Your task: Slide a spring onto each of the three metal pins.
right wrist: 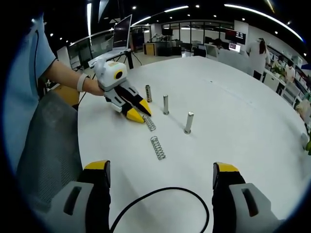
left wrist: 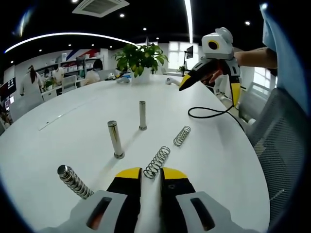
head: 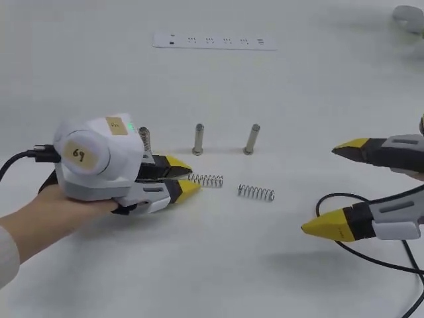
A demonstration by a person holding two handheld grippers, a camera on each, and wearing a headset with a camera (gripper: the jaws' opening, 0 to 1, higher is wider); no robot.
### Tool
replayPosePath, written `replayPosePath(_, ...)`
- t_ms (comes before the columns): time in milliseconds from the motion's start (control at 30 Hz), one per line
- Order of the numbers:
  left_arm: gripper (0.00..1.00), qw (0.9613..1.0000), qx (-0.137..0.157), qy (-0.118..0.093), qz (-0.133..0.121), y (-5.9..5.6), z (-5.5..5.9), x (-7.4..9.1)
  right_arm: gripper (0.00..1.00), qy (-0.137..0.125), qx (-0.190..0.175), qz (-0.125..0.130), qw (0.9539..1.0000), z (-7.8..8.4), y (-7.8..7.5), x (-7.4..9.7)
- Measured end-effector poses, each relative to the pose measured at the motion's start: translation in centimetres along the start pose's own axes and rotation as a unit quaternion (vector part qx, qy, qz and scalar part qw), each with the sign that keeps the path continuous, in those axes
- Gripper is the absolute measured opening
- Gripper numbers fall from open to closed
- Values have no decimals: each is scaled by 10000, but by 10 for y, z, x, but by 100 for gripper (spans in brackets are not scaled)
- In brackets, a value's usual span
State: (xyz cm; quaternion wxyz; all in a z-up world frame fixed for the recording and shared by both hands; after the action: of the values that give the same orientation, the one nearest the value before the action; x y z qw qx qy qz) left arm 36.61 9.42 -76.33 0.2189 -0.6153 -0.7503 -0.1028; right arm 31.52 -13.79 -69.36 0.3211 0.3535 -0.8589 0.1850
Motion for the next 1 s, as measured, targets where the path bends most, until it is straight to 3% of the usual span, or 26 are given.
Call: replayPosePath(1000,3,9999,-23,48,94,-5,1,-2,83,29,53,-8,10000,2,3,0)
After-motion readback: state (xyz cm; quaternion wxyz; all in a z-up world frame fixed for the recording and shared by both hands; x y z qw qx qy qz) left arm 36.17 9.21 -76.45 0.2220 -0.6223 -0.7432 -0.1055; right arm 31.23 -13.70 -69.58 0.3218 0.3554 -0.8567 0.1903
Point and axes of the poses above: the centre of the closed fingertips' face, and the gripper's own axes: x roughly backward along the fingers, y roughly to its left, z roughly out of its underside, the point moved 7 cm from there along x, roughly backward along the fingers, and after that the axes turned 13 degrees about z, right-handed, at the moved point
